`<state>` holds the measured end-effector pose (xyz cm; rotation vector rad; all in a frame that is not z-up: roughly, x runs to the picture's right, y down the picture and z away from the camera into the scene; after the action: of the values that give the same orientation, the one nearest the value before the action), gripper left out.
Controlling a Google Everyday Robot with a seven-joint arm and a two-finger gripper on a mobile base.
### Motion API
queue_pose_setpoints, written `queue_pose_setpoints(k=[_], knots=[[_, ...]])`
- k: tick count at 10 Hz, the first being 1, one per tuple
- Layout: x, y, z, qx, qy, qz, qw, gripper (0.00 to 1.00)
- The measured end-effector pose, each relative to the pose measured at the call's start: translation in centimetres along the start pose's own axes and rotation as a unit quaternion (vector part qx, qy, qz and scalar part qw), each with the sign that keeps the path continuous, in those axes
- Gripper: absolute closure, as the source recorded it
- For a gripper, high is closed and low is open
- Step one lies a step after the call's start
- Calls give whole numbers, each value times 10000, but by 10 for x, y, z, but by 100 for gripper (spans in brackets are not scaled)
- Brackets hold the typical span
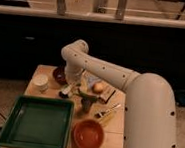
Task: Place brush in plastic cup
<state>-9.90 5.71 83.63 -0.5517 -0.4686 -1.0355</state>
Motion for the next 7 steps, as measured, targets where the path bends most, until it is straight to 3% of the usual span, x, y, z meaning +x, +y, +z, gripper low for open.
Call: queue_pose_setpoints(k=[7], knots=[[-2, -14, 8, -90, -46, 328, 9994, 100]])
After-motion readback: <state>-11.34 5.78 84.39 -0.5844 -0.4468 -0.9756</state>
